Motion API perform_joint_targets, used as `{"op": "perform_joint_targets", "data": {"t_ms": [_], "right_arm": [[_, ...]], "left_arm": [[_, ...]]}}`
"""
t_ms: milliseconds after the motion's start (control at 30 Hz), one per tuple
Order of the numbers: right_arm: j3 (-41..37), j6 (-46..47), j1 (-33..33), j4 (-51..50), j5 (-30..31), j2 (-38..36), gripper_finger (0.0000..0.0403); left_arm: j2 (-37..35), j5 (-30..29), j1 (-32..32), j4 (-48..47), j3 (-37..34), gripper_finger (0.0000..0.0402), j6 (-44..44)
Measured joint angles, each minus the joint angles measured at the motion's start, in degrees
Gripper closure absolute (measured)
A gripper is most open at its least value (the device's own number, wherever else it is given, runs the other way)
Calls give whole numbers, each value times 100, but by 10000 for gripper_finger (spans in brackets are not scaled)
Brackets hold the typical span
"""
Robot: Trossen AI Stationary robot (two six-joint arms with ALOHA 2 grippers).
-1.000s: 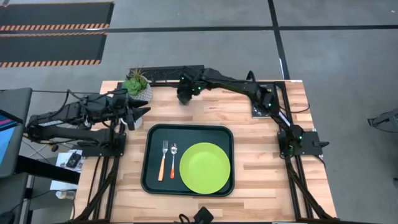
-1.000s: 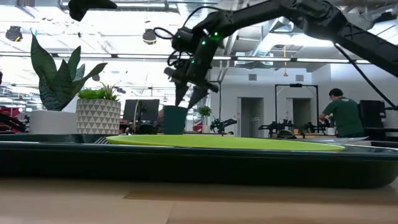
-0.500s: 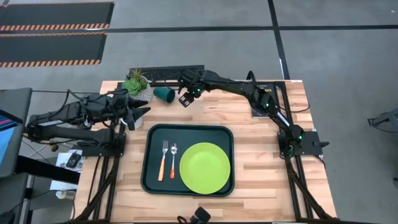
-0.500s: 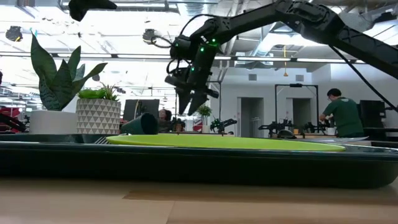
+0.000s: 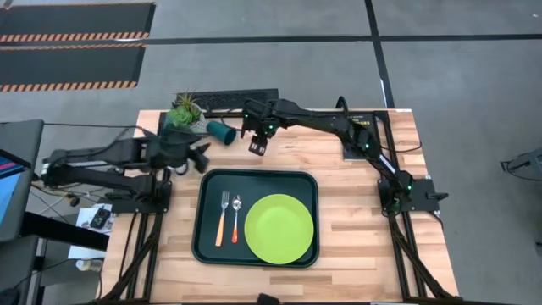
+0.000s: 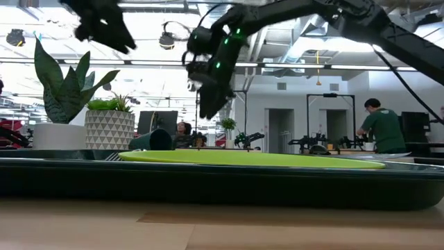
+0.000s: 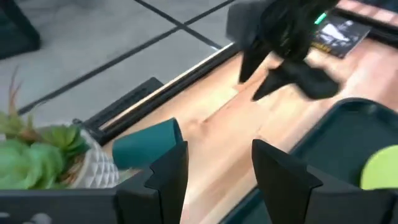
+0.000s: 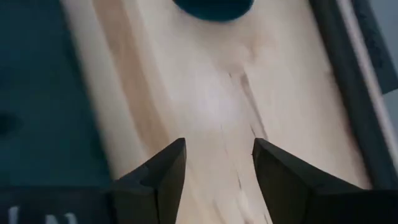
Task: Pick and place plate/cup/fork/spoon on tray
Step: Put the blue cup on the black tray to the top right of the green plate
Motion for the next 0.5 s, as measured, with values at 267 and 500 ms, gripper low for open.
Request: {"op": "perform_joint_targets", "data": {"t_ms": [267, 500], "right_arm": [[72, 604, 62, -1243, 26, -1380, 184], [72, 1036, 188, -1699, 295, -2683, 190]], "left_arm": [[1830, -447, 478, 1329, 12, 235, 184], [3184, -173, 1170, 1815, 118, 235, 752]]}}
